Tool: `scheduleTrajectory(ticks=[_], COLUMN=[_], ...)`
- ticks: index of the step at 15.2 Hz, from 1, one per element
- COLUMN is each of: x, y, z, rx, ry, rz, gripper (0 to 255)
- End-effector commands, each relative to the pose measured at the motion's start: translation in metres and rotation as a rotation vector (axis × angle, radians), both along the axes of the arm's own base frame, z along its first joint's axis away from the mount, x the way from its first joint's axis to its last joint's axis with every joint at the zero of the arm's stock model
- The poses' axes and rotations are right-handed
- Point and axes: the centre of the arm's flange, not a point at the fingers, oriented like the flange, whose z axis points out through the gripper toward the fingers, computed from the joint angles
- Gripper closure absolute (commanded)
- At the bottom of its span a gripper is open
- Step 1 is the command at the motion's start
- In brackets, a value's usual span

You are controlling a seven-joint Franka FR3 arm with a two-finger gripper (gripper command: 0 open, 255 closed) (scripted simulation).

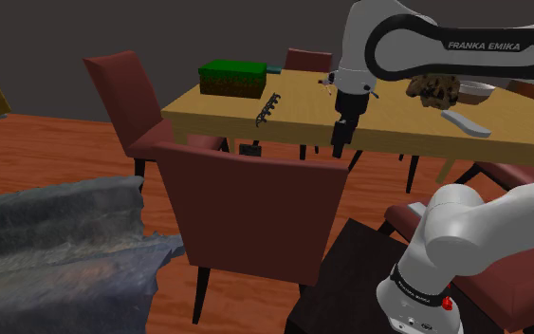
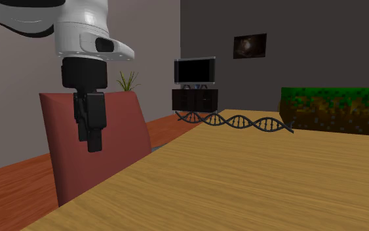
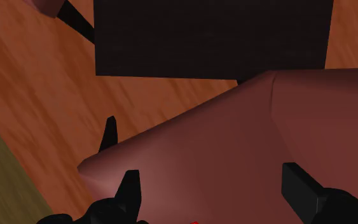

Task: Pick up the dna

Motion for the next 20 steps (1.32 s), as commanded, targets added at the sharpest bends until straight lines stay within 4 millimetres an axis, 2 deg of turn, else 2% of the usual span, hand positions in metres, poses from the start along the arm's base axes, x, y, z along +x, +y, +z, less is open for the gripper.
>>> scheduleTrajectory(ticks=[1,6,10,15,20], x=[0.000,0.066,0.119,0.185,0.247], y=[0.000,0.014,0.015,0.002,-0.024], z=[0.000,0.014,0.025,0.039,0.052], rx=[0.000,-0.016,-0.028,-0.044,-0.059], ry=[0.000,0.007,0.013,0.021,0.028], rz=[0.000,-0.222,-0.400,-0.623,-0.845], gripper=[0,0,0,0,0])
